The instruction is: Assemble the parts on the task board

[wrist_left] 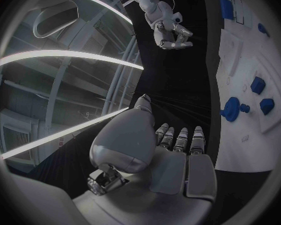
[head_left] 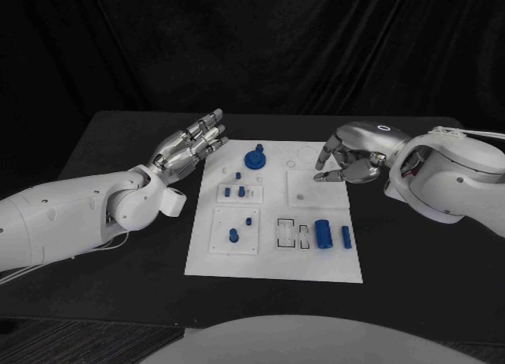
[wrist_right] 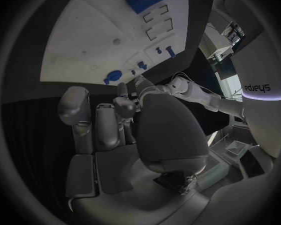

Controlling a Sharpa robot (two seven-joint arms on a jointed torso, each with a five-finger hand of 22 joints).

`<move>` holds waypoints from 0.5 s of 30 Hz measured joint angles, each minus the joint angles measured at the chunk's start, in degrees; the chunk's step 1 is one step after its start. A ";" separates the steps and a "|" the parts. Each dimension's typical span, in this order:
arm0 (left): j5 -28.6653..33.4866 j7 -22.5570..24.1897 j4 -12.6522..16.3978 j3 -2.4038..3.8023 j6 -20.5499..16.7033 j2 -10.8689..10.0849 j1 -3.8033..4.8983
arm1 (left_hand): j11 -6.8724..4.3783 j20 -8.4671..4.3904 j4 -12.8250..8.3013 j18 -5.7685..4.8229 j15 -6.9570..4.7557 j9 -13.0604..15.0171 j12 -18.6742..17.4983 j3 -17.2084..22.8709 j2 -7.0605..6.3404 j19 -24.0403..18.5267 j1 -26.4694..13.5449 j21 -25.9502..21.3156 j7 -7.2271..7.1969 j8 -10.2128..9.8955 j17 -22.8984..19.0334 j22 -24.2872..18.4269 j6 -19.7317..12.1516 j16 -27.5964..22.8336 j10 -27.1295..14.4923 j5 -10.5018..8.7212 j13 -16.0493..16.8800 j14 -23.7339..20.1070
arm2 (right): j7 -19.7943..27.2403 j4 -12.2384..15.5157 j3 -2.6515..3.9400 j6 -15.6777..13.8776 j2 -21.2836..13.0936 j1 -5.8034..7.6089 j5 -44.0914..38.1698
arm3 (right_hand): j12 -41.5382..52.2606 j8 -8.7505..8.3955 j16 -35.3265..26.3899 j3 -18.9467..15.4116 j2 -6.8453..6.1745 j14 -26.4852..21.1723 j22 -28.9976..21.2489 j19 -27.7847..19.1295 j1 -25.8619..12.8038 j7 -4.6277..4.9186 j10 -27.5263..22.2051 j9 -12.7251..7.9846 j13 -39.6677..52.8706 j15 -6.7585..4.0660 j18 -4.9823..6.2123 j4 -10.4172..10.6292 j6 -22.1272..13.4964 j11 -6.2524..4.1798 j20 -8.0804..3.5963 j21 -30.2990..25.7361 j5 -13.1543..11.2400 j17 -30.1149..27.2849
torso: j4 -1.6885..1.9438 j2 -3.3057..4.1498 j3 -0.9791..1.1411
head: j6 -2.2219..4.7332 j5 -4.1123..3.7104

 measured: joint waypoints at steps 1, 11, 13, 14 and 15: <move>0.00 0.00 0.00 0.00 0.00 0.00 -0.03 | 0.00 0.00 0.00 0.00 0.00 0.00 0.00 0.00 0.00 0.00 0.00 0.00 0.00 0.00 0.00 0.00 0.00 0.00 0.00 0.00 0.00 0.00 | -0.91 -0.07 -0.01 1.18 -0.02 -0.17 0.44 | 3.54 0.37 1.59 -0.32 0.15 0.28 0.00 0.50 -1.92 -0.32 1.95 0.48 5.53 -0.28 0.00 0.32 0.84 -0.26 -0.25 1.73 -0.26 3.03 | -0.02 0.01 0.01 | 0.00 -0.02; 0.00 0.00 0.05 0.00 0.01 -0.08 -0.33 | 0.00 0.00 0.00 0.00 0.00 0.06 0.00 0.00 0.00 0.00 0.00 0.00 0.01 0.23 0.01 0.00 0.24 0.00 0.00 0.00 0.01 0.00 | -10.32 -1.28 -0.03 13.06 1.20 -1.55 3.45 | 19.39 3.93 9.87 -2.24 0.49 0.56 -0.01 3.02 -18.93 -3.18 6.77 6.04 21.07 -1.81 -2.09 1.93 8.03 -2.24 -1.94 15.92 -1.57 7.53 | -0.09 0.02 0.10 | 0.00 -0.10; 0.00 0.00 0.06 0.00 0.02 -0.08 -0.38 | 0.00 0.00 0.00 0.00 0.00 0.06 0.00 0.00 0.00 0.00 0.00 0.00 0.00 0.23 0.01 0.00 0.41 0.00 0.00 0.00 0.02 0.00 | -11.89 -1.45 -0.03 15.05 1.55 -1.69 4.22 | 20.44 4.25 10.35 -2.56 0.65 0.56 -0.01 2.89 -20.87 -3.66 6.90 6.92 21.07 -2.41 -2.74 2.09 8.78 -2.66 -2.07 18.39 -1.99 7.53 | -0.06 0.02 0.12 | 0.00 -0.29; 0.00 0.00 0.07 0.00 0.02 -0.08 -0.39 | 0.00 0.00 0.00 0.00 0.00 0.06 0.00 0.00 0.00 0.00 0.00 0.00 0.00 0.23 0.01 0.00 0.41 0.00 0.00 0.00 0.02 0.00 | -12.49 -1.52 -0.03 15.76 1.70 -1.75 4.55 | 20.77 4.25 10.58 -2.55 0.75 0.57 -0.01 2.89 -21.55 -3.73 6.85 7.26 21.07 -2.42 -2.74 2.08 9.20 -2.71 -2.33 19.37 -1.99 7.53 | -0.03 0.02 0.12 | 0.00 -0.35; 0.00 0.00 0.08 0.00 0.02 -0.08 -0.39 | 0.00 0.00 0.00 0.00 0.00 0.06 0.00 0.00 0.00 0.00 0.00 0.00 0.00 0.23 0.01 0.00 0.41 0.00 0.00 0.00 0.02 0.00 | -13.07 -1.57 -0.03 16.41 1.85 -1.81 4.89 | 21.12 4.51 10.77 -2.55 0.89 0.57 -0.01 2.91 -22.22 -3.88 6.85 7.59 21.07 -2.42 -2.74 2.08 9.50 -2.71 -2.45 20.32 -2.07 7.53 | 0.00 0.02 0.12 | 0.00 -0.41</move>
